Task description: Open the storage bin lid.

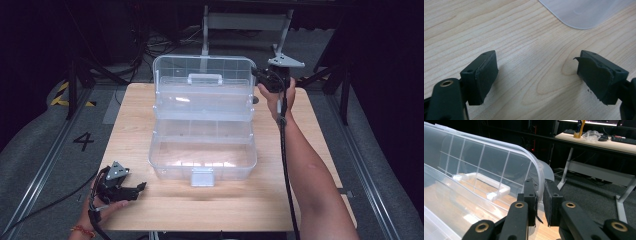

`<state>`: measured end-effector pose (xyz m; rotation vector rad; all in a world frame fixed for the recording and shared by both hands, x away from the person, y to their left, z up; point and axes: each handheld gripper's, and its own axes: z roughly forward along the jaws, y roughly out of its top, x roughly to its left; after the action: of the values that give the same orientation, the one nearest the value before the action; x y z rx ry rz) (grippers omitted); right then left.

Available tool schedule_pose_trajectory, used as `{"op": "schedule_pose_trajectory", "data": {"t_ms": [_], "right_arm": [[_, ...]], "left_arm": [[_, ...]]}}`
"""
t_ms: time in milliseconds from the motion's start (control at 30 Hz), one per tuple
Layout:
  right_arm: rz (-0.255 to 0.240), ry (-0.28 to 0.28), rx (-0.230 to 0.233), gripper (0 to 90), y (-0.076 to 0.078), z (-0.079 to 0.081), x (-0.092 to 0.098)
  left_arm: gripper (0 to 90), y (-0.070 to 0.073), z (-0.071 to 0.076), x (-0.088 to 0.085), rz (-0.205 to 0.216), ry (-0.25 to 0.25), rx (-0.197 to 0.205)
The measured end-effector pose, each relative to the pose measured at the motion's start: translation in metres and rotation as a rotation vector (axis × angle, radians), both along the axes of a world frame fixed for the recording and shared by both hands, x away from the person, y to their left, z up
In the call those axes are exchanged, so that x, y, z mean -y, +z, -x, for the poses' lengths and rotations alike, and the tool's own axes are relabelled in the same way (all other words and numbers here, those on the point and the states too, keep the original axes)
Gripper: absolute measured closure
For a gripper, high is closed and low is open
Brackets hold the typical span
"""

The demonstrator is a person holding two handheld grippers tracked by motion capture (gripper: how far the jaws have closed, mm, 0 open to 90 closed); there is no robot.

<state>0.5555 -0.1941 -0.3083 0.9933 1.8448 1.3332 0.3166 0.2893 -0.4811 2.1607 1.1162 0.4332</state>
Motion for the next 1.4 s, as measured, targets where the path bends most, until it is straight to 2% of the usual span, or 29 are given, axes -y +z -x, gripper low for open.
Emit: {"op": "schedule_pose_trajectory", "data": {"t_ms": [233, 567, 667, 767, 967, 1400], "right_arm": [[0.017, -0.003, -0.006, 81.0, -0.003, -0.008, -0.001], [0.012, -0.011, -0.048, 80.8, -0.008, -0.023, -0.002], [0.02, -0.017, -0.049, 80.6, -0.011, -0.027, -0.003], [0.008, -0.017, -0.061, 80.5, -0.014, -0.031, -0.003], [0.023, -0.023, -0.072, 80.4, -0.016, -0.036, -0.004], [0.011, -0.043, -0.105, 80.1, -0.027, -0.05, -0.006]], "left_arm": [[17.2, 0.0, 0.0, 0.0, 0.001, 0.0, 0.001], [17.1, 0.0, -0.001, 0.0, 0.002, 0.001, 0.001], [17.1, 0.0, -0.001, 0.001, 0.003, 0.002, 0.001], [17.1, 0.0, -0.002, 0.0, -0.002, 0.001, 0.003], [17.1, 0.0, -0.002, 0.0, 0.0, -0.001, 0.001], [17.0, 0.0, -0.003, 0.0, -0.003, -0.006, 0.002]]}}
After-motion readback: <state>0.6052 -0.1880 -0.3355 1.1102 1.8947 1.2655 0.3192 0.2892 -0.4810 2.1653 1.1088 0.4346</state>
